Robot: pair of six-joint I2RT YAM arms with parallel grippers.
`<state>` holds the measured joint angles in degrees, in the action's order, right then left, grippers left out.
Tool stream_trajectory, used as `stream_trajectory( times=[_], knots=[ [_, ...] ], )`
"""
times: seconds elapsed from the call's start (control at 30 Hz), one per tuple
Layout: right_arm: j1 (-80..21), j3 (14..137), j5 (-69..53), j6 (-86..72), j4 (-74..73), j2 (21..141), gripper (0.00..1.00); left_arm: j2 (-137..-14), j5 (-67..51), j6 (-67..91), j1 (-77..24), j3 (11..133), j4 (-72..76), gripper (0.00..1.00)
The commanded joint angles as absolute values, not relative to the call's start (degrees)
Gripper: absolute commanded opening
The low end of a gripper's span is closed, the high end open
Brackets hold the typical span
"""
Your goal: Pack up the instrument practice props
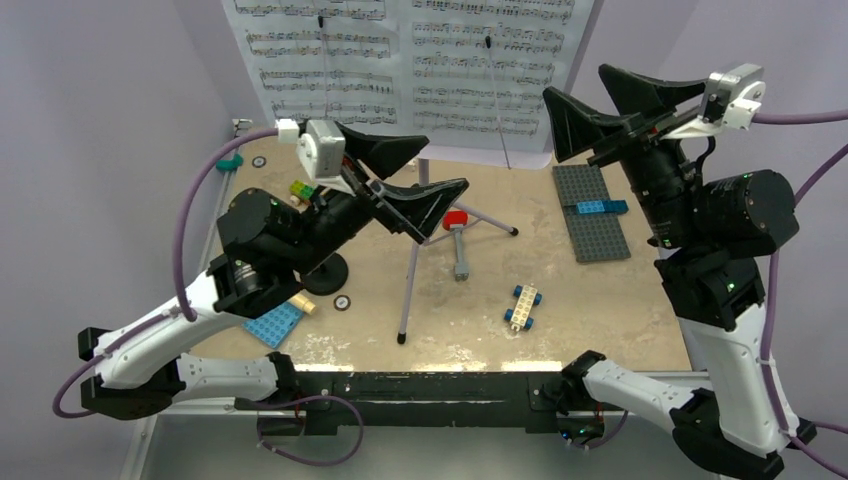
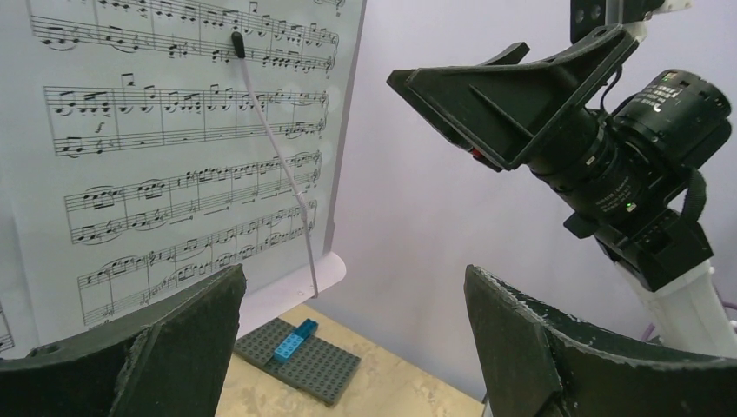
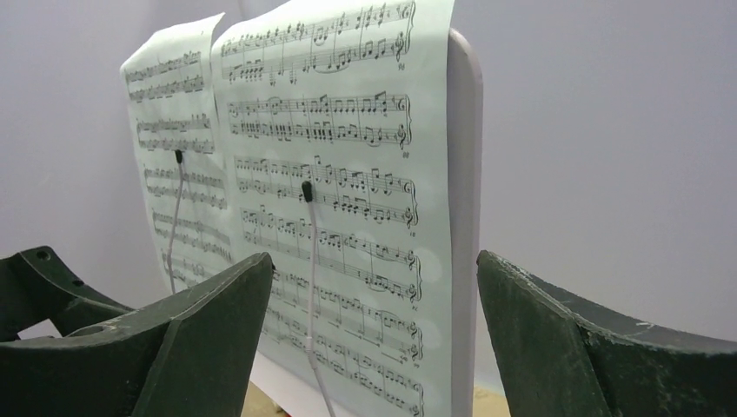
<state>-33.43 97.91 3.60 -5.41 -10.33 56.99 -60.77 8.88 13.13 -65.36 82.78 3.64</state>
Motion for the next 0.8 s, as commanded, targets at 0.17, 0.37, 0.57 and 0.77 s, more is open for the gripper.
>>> stream_trajectory(
  times=[0.17,0.37,0.57,0.77],
  knots=[
    [-33.2,86.88,10.34,-6.3,-4.24,52.66,0.9,-70.85,12.36,10.24,-63.74,93.58,4.94,0.93],
    [-33.22,85.26,10.72,-5.73,-3.56,50.4,0.9,-75.97,16.29,10.56,-62.22,99.43,4.67,0.85],
    [-33.22,86.89,9.76,-5.69,-4.7,49.81,0.9,-81.0,17.66,14.67,-58.27,105.65,0.37,0.72],
    [-33.19,86.97,9.47,-5.71,-5.12,49.49,0.9,-83.76,16.43,16.34,-57.57,110.12,-2.95,0.62]
  ],
)
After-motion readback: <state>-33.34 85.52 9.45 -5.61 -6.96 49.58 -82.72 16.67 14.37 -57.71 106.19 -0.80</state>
